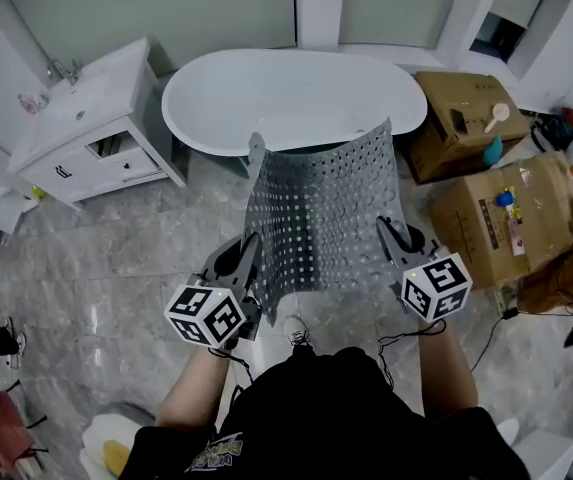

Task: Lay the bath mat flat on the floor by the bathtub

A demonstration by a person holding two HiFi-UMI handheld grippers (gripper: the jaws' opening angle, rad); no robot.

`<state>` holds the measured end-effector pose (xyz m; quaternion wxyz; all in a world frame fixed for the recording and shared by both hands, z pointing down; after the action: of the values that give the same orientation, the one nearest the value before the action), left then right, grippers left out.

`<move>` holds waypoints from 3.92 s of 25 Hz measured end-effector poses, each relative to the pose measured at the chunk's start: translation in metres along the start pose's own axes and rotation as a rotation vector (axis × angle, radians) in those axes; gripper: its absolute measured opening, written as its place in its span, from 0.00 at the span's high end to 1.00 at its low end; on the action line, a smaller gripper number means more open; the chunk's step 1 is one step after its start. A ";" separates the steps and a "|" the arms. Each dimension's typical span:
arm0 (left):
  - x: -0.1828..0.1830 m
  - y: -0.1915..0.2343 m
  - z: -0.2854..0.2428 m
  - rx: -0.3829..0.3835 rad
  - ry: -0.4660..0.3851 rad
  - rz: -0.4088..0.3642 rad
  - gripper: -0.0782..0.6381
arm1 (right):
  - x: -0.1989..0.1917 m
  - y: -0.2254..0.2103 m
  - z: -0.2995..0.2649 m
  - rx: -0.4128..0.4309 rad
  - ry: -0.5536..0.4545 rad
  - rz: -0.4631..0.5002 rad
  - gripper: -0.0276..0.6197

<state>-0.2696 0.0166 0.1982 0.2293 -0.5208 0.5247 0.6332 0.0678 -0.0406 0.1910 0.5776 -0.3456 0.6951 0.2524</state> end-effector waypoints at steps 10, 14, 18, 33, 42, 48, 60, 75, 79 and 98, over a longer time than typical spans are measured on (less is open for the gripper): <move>0.012 0.030 -0.013 -0.006 -0.019 0.012 0.85 | 0.014 0.004 -0.030 -0.001 0.006 0.039 0.91; 0.016 0.037 -0.022 -0.002 -0.018 0.007 0.85 | 0.015 -0.001 -0.041 -0.004 0.011 0.039 0.91; 0.017 0.036 -0.037 0.016 -0.024 0.000 0.85 | 0.016 -0.016 -0.047 -0.003 0.002 0.044 0.91; -0.001 -0.028 -0.128 0.112 -0.060 -0.007 0.85 | 0.009 -0.147 -0.037 0.046 -0.001 0.019 0.91; -0.032 -0.073 -0.198 0.164 -0.056 0.001 0.85 | -0.009 -0.239 -0.037 0.099 0.016 0.012 0.91; -0.054 -0.090 -0.235 0.204 -0.051 0.003 0.85 | -0.028 -0.285 -0.042 0.130 0.031 -0.005 0.91; -0.095 -0.083 -0.278 0.258 0.004 -0.036 0.85 | -0.082 -0.324 -0.070 0.170 0.062 -0.030 0.91; -0.183 0.031 -0.299 0.244 0.096 -0.113 0.85 | -0.193 -0.315 -0.137 0.074 0.127 -0.056 0.91; -0.212 0.062 -0.305 0.249 0.117 -0.123 0.85 | -0.229 -0.309 -0.157 0.070 0.146 -0.061 0.91; -0.399 0.188 -0.330 0.294 0.149 -0.183 0.85 | -0.437 -0.310 -0.240 0.106 0.160 -0.020 0.91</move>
<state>-0.1481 -0.2439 0.6679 0.3199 -0.5726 0.5777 0.4858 0.1972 -0.3349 0.6820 0.5403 -0.3407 0.7478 0.1811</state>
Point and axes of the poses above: the fingertips, and each gripper's own axes: z backward along the fingers, y to its left, x out of its top, the point moved 10 cm from there along z, backward along the fingers, and after that the axes turned 6 degrees about -y, right-handed, at the moved point
